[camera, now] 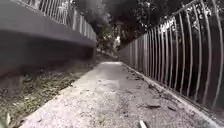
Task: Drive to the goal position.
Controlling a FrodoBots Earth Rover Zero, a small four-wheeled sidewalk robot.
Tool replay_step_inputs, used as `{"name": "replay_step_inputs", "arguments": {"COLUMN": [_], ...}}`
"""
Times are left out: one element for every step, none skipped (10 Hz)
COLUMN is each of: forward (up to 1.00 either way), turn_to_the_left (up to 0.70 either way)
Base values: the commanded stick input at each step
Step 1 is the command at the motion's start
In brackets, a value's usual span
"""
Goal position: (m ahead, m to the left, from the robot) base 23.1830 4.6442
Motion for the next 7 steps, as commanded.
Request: {"name": "replay_step_inputs", "arguments": {"forward": [1.0,1.0,1.0,1.0,1.0,1.0,1.0], "turn_to_the_left": [0.0,0.0,0.0,0.0,0.0,0.0,0.0]}}
